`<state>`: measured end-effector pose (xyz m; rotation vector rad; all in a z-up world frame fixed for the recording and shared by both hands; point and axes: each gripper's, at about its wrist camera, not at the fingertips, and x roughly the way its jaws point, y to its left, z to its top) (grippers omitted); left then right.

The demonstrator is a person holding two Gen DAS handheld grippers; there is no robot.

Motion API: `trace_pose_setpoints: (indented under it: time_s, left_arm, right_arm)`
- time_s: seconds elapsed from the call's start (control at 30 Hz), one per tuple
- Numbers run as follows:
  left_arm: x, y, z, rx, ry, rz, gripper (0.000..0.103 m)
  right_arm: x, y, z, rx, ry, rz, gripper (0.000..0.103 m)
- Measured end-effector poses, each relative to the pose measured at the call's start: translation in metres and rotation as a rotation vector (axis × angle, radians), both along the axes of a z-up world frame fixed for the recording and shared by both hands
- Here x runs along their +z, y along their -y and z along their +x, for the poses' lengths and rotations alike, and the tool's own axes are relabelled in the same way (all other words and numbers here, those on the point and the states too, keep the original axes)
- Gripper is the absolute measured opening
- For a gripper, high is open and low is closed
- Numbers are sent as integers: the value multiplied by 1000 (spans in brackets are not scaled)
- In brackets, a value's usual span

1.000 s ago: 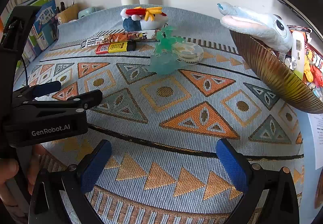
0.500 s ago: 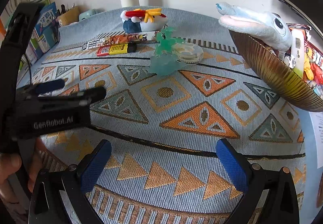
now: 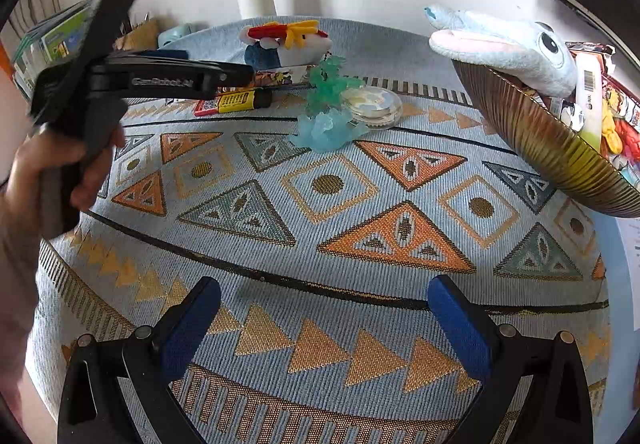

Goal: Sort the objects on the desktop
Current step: 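Grasp the long printed card pack with the left tool, then lift the card pack with the left tool while the right tool approaches the yellow lighter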

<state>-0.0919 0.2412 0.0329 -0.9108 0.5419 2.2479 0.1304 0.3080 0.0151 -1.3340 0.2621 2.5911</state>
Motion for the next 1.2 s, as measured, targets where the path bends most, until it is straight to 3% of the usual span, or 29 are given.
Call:
trace_pose_setpoints:
  time_s: [0.2,0.27,0.33,0.37,0.47,0.5,0.57,0.8,1.0,1.1,1.2]
  left_arm:
    - [-18,-30,-13,-84,-25,-141,102]
    - [-27,-39,-11,-90,-28,-169,97]
    - [-25,-41,-10,-93,0,-132,63]
    - [-24,-42,-11,-62,-7,-139,56]
    - [-20,-45,-9,-10,-30,-172,22]
    - [-16,-42,-9,12,11,-154,20]
    - [-10,-33,-9,38,109,-100,20]
    - [5,13,27,110,298,35,20]
    - [-2,53,59,147,316,78,20]
    - [-11,48,70,132,330,60,20]
    - [-22,40,65,140,359,41,29]
  right_arm:
    - [0,2,-3,0,2,3,103]
    - [0,2,-3,0,2,3,103]
    - [0,3,-4,0,1,2,103]
    - [0,3,-3,0,1,2,103]
    - [0,4,-5,0,-1,-1,103]
    - [1,5,-6,0,-2,-2,103]
    - [1,6,-8,-1,-3,-4,103]
    - [2,8,-11,-1,-6,-7,103]
    - [3,10,-14,-3,-5,-6,103]
    - [2,8,-13,-3,-6,-7,103]
    - [2,8,-12,-3,-6,-7,103]
